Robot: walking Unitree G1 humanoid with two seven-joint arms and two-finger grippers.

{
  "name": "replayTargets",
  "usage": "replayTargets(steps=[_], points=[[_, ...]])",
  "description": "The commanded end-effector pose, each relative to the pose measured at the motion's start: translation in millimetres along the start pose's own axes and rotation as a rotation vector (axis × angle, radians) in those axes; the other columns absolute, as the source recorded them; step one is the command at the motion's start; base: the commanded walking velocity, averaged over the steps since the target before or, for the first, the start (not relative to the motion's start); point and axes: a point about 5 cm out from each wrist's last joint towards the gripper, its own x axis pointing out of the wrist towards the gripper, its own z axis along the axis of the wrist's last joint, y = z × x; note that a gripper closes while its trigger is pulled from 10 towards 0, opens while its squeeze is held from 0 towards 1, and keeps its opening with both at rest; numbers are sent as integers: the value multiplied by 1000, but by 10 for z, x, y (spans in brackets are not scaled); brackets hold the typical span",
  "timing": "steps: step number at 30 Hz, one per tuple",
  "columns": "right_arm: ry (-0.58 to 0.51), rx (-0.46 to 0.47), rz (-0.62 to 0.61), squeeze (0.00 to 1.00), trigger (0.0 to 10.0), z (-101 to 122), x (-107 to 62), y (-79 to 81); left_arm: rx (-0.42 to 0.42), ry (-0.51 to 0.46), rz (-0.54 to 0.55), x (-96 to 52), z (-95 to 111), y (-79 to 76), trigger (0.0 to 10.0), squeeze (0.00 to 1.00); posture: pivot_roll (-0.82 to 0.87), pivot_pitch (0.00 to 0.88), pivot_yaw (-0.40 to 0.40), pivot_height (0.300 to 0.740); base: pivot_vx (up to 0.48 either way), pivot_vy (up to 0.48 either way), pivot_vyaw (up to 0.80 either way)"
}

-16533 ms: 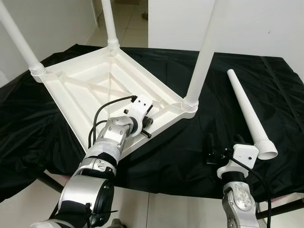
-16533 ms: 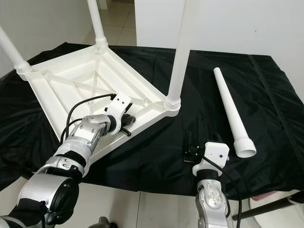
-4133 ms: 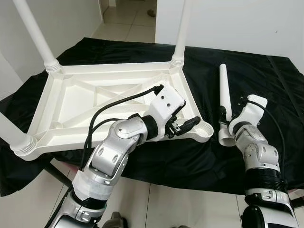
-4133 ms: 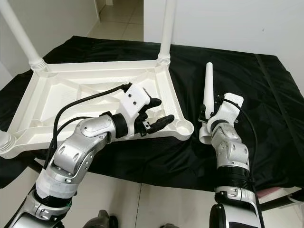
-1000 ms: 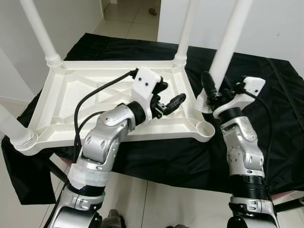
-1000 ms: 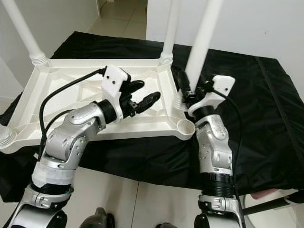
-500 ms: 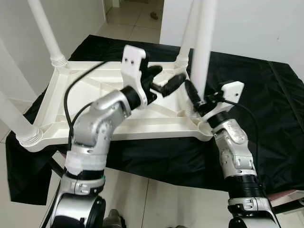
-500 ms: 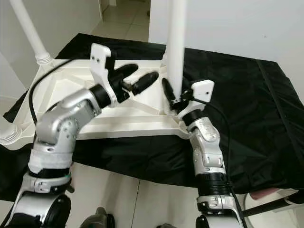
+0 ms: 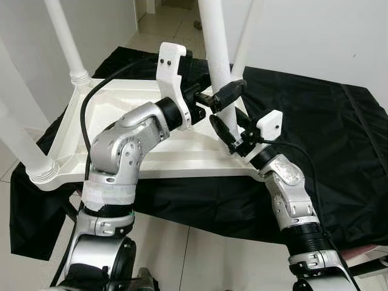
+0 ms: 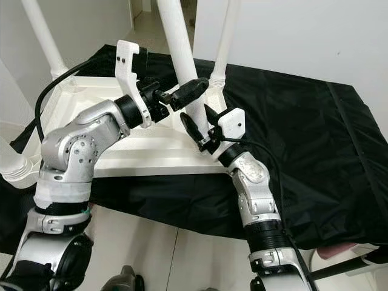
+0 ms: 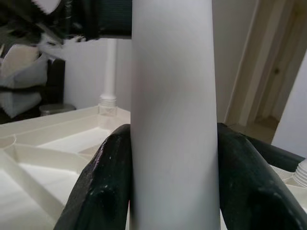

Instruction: Building children table

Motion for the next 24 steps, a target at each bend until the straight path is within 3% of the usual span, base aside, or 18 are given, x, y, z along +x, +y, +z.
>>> replayTargets(steps=[1, 8, 11, 16, 17, 20, 21, 22, 24], points=[[-14, -29, 39, 0, 10000, 35, 40, 19, -4, 14, -83, 51, 11, -71, 10000, 0, 135, 0, -31, 740, 0, 0, 0], [-2, -38, 50, 0, 10000, -8, -27, 32, -4, 27, 8, 85, 165, 88, 10000, 0, 134, 0, -24, 740, 0, 0, 0], [19, -34, 43, 0, 10000, -50, -115, 40, -4, -4, 100, 80, 384, 236, 10000, 0, 134, 0, -18, 740, 0, 0, 0], [27, -38, 34, 0, 10000, -73, -161, 33, -30, -41, 127, 69, 497, 268, 10000, 0, 126, 0, -13, 740, 0, 0, 0], [27, -41, 31, 0, 10000, -79, -170, 30, -42, -56, 123, 70, 526, 261, 9294, 0, 125, 0, -12, 740, 0, 0, 0], [26, -45, 26, 0, 10000, -83, -174, 26, -52, -65, 114, 75, 537, 246, 9137, 0, 122, 0, -9, 740, 0, 0, 0], [24, -51, 19, 0, 10000, -83, -174, 17, -61, -73, 111, 85, 536, 231, 3569, 0, 121, 0, -8, 740, 0, 0, 0], [22, -54, 13, 0, 10000, -82, -172, 10, -69, -81, 109, 93, 533, 221, 510, 0, 119, 0, -7, 740, 0, 0, 0], [21, -57, 12, 0, 10000, -78, -165, 5, -79, -82, 102, 101, 522, 210, 0, 0, 120, 0, -8, 740, 0, 0, 0]])
